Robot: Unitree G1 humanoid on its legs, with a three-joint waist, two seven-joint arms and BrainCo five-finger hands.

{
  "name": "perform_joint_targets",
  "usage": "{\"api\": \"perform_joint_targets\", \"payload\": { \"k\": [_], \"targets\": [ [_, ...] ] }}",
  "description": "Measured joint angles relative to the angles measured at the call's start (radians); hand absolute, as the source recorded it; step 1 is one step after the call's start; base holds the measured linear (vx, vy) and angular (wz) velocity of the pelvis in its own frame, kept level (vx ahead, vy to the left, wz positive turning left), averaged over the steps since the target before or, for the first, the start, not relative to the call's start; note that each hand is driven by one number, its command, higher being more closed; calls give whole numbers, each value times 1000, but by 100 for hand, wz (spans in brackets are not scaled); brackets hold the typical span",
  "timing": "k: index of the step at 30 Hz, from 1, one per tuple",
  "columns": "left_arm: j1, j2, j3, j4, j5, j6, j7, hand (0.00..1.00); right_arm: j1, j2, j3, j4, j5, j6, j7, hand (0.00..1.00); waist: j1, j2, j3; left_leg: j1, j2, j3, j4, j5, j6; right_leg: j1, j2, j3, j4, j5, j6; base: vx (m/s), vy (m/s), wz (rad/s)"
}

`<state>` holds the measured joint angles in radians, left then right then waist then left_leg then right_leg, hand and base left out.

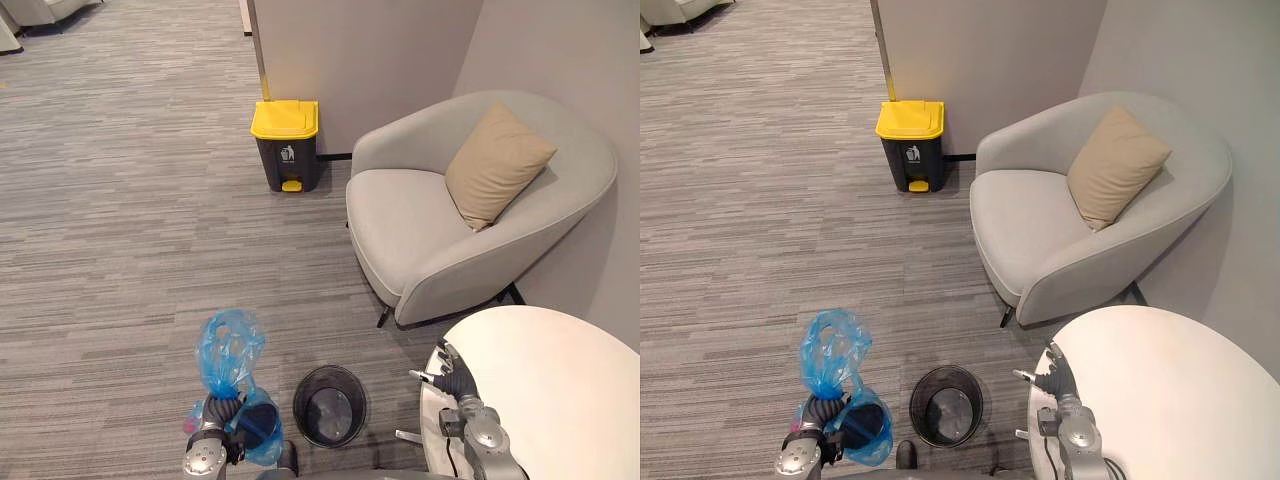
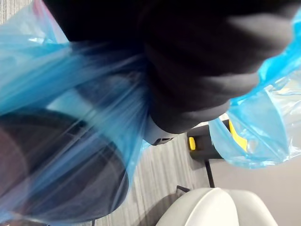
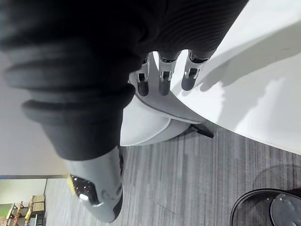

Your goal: Gather rubbish on tea table into small bin, then transfer packed bag to large trash can.

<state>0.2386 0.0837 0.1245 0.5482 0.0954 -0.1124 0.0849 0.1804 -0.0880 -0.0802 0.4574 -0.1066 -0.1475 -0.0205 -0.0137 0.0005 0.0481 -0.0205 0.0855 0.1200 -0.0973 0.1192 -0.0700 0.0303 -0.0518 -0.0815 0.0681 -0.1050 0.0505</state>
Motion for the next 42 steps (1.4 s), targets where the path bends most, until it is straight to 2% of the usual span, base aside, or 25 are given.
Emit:
{"api": "perform_joint_targets", "payload": {
  "k": [8, 9, 11, 13, 15, 17, 18, 19, 20, 22, 23, 24, 27, 28, 29, 30, 32, 34, 35, 36, 37, 38, 39, 41, 42],
  "targets": [
    [12, -2, -4, 17, 5, 0, 0, 100, -6, 2, 17, 3, -1, 0, -1, 0, 9, 16, 7, 1, 6, 43, 1, 0, 0, -42, 2, 47, 40, 0, 0, -37, 9, -19],
    [11, -2, -4, 14, 5, 0, 0, 100, -15, 5, 25, -4, -1, 0, -2, 0, 31, 14, 14, -6, 9, 75, 1, 0, 0, -79, 4, 73, 67, 0, 1, -88, 21, -58],
    [9, -2, -4, -13, 4, 0, 1, 100, -30, 4, 46, -18, -5, 1, -6, 0, 33, 3, 22, -37, 16, 98, 13, -7, 1, -135, 4, 94, 110, -3, 2, -89, 2, -42],
    [-15, -4, -6, -56, 0, 0, 1, 100, -39, 16, 58, -64, -20, 1, -25, 0, 30, -20, 52, -109, 19, 99, 108, -41, 15, -194, -7, 100, 182, -22, 5, -96, -13, -4],
    [-20, -12, -7, -85, -3, 1, 1, 100, -34, 24, 60, -91, -23, 2, -30, 0, 32, -23, 63, -129, 29, 96, 154, -66, 33, -189, -10, 100, 191, -29, 10, -85, 8, 6],
    [-23, -23, -7, -114, -6, -1, 2, 100, -32, 28, 72, -119, -23, 2, -42, 0, 33, -18, 71, -160, 33, 90, 191, -74, 46, -238, -26, 92, 420, -115, 20, -74, -32, 30],
    [-19, -27, -7, -130, -6, -1, 2, 100, -35, 28, 88, -132, -23, 2, -43, 0, 35, -27, 70, -162, 31, 74, 212, -78, 45, -242, -38, 91, 541, -157, 31, -32, -135, 42],
    [-8, -27, -11, -151, -8, -1, 3, 100, -37, 30, 110, -138, -23, 0, -43, 0, 47, -43, 60, -191, 29, 61, 245, -83, 38, -232, -45, 108, 585, -171, 44, -13, -161, 36],
    [-7, -26, -9, -161, -8, -2, 3, 100, -44, 30, 120, -148, -24, 0, -43, 0, 60, -62, 52, -218, 30, 49, 274, -83, 35, -226, -34, 124, 556, -194, 46, -78, -203, 32],
    [-8, -56, -7, -165, -13, -1, 4, 100, -56, 22, 128, -183, -23, 0, -45, 0, 88, -38, 58, -267, 43, 30, 302, -66, 21, -220, -6, 124, 483, -210, 31, -93, -122, 19],
    [-1, -86, -14, -172, -14, -1, 4, 100, -57, 11, 126, -211, -23, 0, -51, 0, 105, -23, 65, -296, 49, 16, 313, -48, 12, -199, 8, 106, 424, -242, -14, -148, -140, 31],
    [0, -107, -31, -170, -14, 1, 4, 100, -67, 0, 126, -216, -22, -1, -64, 0, 105, 0, 80, -310, 53, -12, 319, -33, 5, -193, 20, 86, 418, -251, -23, -195, -164, 50],
    [17, -117, -67, -207, -14, 1, 4, 100, -59, -9, 116, -219, -21, 0, -86, 0, 103, 34, 90, -322, 55, -92, 263, 39, -14, -196, 41, -1, 434, -245, -47, -220, -113, 75],
    [17, -116, -70, -219, -14, 1, 4, 100, -58, -9, 114, -222, -21, 1, -88, 0, 100, 38, 89, -318, 56, -98, 223, 28, -16, -199, 34, -25, 430, -239, -59, -238, -52, 96],
    [3, -105, -79, -237, -14, 1, 3, 100, -56, 5, 104, -242, -21, 4, -92, 0, 85, 24, 98, -344, 57, -60, 239, -17, 0, -205, 7, -75, 405, -221, -81, -264, -26, 103],
    [-6, -100, -80, -250, -14, 2, 3, 100, -57, 8, 95, -261, -21, 4, -93, 0, 83, 3, 111, -370, 58, -17, 343, -43, 32, -207, -21, -99, 398, -207, -82, -263, -13, 110],
    [7, -97, -83, -269, -13, 3, 2, 100, -41, -3, 86, -318, -21, 4, -95, 0, 82, 3, 109, -370, 74, 48, 556, -110, 81, -205, -49, -139, 385, -182, -76, -159, 11, 69],
    [2, -86, -83, -275, -12, 6, 2, 100, -24, 2, 85, -347, -21, 3, -110, 0, 78, 7, 107, -326, 109, 89, 647, -243, 91, -204, -73, -186, 399, -179, -71, -114, 130, 67],
    [-2, -81, -84, -276, -12, 6, 2, 100, -24, 4, 84, -346, -21, 4, -110, 0, 80, 6, 107, -319, 121, 100, 664, -268, 94, -206, -79, -197, 406, -179, -70, -123, 217, 64],
    [-4, -68, -95, -276, -12, 6, 2, 100, -26, 9, 77, -341, -21, 3, -110, 0, 80, 9, 105, -303, 145, 135, 668, -314, 85, -208, -91, -215, 420, -186, -46, -89, 193, 57],
    [-4, -49, -105, -274, -10, 8, 2, 100, -37, 14, 69, -312, -21, 1, -110, 0, 75, 5, 106, -284, 120, 146, 613, -357, 41, -212, -99, -219, 437, -207, -14, -85, 176, 60],
    [-9, -37, -114, -259, -8, 10, 2, 100, -41, 28, 64, -278, -21, 2, -110, 0, 67, -2, 104, -272, 91, 146, 577, -345, 38, -217, -117, -211, 432, -208, -10, -45, 125, 79],
    [-22, -17, -116, -200, -4, 14, 2, 100, -48, 40, 54, -197, -21, 5, -109, 0, 50, -32, 78, -237, 41, 146, 467, -289, 45, -187, -126, -194, 351, -182, 10, -38, 146, 71],
    [-24, -6, -118, -168, -3, 16, 3, 100, -48, 40, 38, -153, -21, 6, -109, 0, 47, -19, 72, -220, 9, 131, 400, -247, 49, -156, -117, -181, 271, -148, 16, 3, 150, 49],
    [-24, -1, -120, -150, -2, 16, 3, 100, -54, 39, 25, -120, -21, 6, -109, 0, 41, -15, 68, -211, -7, 130, 366, -228, 62, -137, -113, -172, 215, -108, 19, 45, 134, 16]
  ]
}}
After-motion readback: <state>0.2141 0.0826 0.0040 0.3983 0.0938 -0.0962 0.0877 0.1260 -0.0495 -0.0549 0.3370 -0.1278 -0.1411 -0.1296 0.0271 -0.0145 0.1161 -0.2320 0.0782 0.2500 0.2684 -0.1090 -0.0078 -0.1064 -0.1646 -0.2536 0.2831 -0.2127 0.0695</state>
